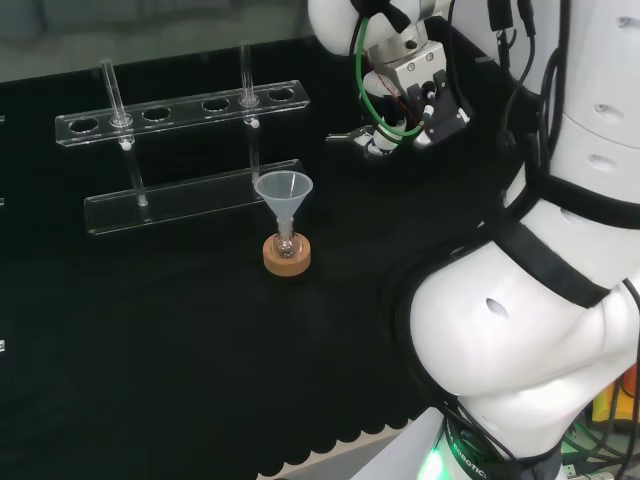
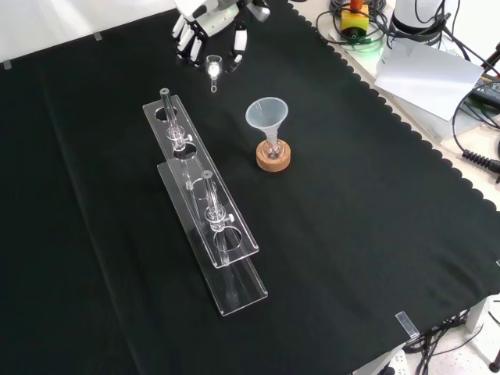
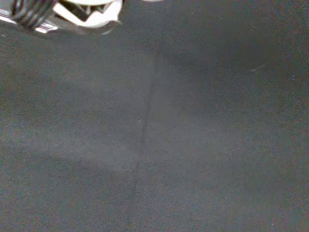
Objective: Pour all the NaCl from the weighing funnel into the round-bottom flask.
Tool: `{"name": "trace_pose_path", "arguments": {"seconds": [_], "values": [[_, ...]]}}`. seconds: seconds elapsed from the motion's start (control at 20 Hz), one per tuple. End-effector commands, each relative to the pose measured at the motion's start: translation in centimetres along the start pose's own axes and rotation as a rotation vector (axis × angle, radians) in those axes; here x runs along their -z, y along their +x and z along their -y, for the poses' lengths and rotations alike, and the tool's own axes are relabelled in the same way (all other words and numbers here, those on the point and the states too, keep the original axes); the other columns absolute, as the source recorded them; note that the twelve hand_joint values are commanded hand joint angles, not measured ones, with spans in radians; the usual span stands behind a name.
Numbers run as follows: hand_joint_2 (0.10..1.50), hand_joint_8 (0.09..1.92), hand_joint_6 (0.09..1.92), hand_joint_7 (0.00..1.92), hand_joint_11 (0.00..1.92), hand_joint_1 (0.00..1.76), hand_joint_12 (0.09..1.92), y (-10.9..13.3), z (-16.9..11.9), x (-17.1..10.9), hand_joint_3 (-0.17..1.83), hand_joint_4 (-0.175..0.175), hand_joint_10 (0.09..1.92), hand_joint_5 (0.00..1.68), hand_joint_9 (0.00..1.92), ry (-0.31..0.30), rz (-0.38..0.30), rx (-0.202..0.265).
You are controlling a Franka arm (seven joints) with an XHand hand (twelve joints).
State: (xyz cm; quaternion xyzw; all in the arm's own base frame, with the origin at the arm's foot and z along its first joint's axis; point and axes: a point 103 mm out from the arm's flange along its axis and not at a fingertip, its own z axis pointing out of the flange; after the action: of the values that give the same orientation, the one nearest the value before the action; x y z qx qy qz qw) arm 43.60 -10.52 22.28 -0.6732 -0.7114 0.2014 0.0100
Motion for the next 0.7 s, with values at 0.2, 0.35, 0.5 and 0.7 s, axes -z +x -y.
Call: {"name": "trace_pose_path", "arguments": {"seconds": [0.2, 0.35, 0.5, 0.7], "values": [[0.68, 0.65, 0.82, 0.5, 0.61, 1.1, 1.21, 2.5, 4.8, 2.2, 0.67, 0.175, 0.49, 1.2, 0.83, 0.016, 0.064, 0.048], [0.68, 0.65, 0.82, 0.5, 0.61, 1.1, 1.21, 3.0, 5.2, 2.9, 0.67, 0.175, 0.49, 1.2, 0.83, 0.026, 0.083, 0.063], [0.68, 0.65, 0.82, 0.5, 0.61, 1.1, 1.21, 3.4, 5.5, 3.4, 0.67, 0.175, 0.49, 1.2, 0.83, 0.041, 0.098, 0.082], [0.68, 0.65, 0.82, 0.5, 0.61, 1.1, 1.21, 4.1, 5.9, 3.8, 0.68, 0.175, 0.48, 1.2, 0.83, 0.062, 0.119, 0.097]]}}
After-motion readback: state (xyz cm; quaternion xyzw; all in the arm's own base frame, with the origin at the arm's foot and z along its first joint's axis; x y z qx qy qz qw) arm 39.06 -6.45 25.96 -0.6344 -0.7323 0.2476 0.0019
